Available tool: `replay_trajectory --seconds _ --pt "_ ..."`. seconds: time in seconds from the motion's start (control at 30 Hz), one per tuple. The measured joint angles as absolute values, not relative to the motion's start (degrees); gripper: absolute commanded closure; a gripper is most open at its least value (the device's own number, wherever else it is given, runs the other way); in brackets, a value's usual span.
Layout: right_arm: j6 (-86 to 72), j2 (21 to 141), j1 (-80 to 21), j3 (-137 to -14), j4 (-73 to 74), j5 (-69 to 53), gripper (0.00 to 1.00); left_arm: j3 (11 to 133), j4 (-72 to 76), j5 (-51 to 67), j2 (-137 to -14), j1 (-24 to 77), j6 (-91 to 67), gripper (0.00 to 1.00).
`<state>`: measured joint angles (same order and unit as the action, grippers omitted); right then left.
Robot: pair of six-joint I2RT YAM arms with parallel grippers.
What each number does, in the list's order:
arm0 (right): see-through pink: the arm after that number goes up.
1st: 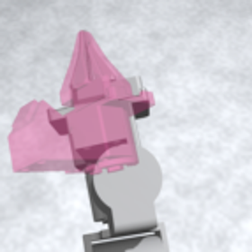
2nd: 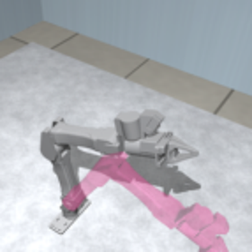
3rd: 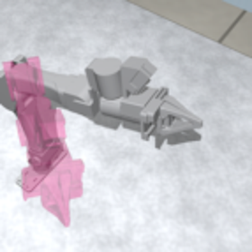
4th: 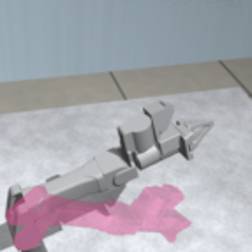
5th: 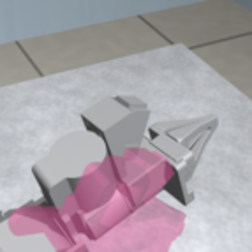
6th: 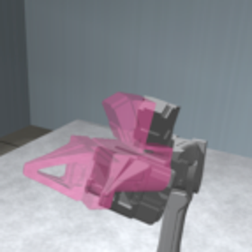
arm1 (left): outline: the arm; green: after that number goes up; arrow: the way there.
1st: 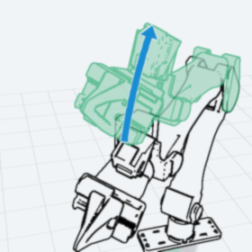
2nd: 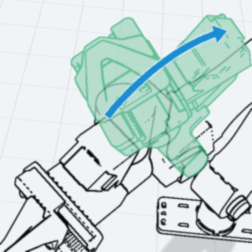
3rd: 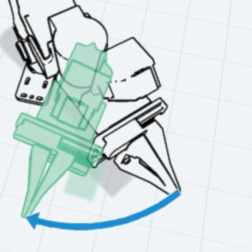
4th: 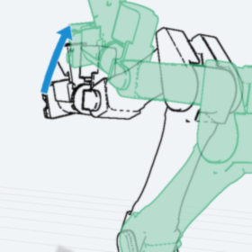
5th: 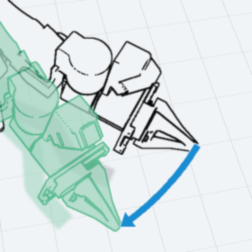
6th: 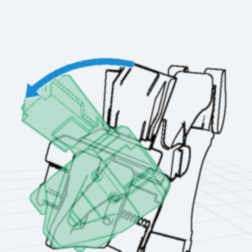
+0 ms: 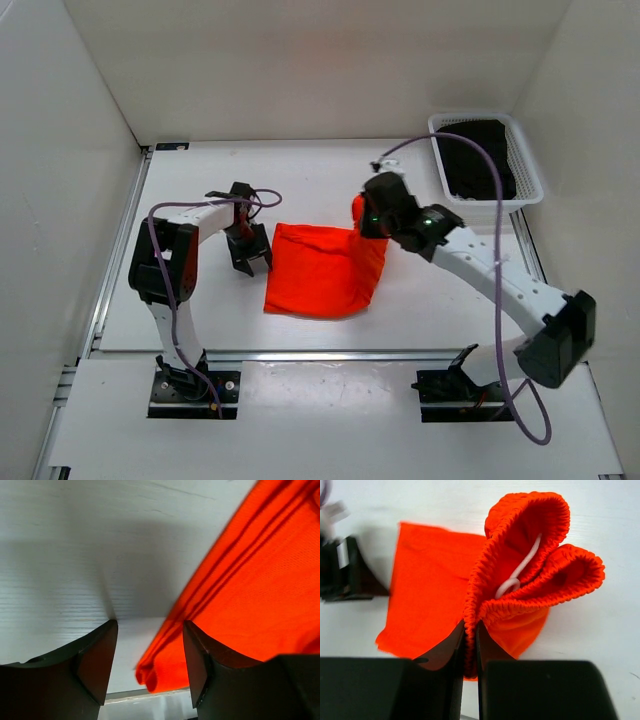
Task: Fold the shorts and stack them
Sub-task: Fold the shorts
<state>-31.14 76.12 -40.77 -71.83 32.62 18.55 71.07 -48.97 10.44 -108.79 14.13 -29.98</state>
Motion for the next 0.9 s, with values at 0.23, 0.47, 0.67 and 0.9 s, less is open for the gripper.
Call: replay_trajectory --seconds 0.23,0.47,0.67,0.9 --pt "-29.89 95.22 -58.43 -88.01 35.14 26.17 1.00 71.64 -49.01 11.62 -109.40 14.52 -30.81 0.33" --pt "-27.66 109.67 -65.76 -99.11 35.62 27.07 0.09 71.59 -49.10 12.29 -108.44 12.58 -30.52 0.05" --pt "-29.50 89.01 -59.61 -81.21 30.85 25.30 0.19 74.67 -53.89 7.53 -105.34 4.16 -28.42 0.08" --pt "-39.00 71.92 -43.42 -59.64 26.85 17.82 0.09 80.18 -55.37 3.53 -98.30 6.96 -24.18 0.00"
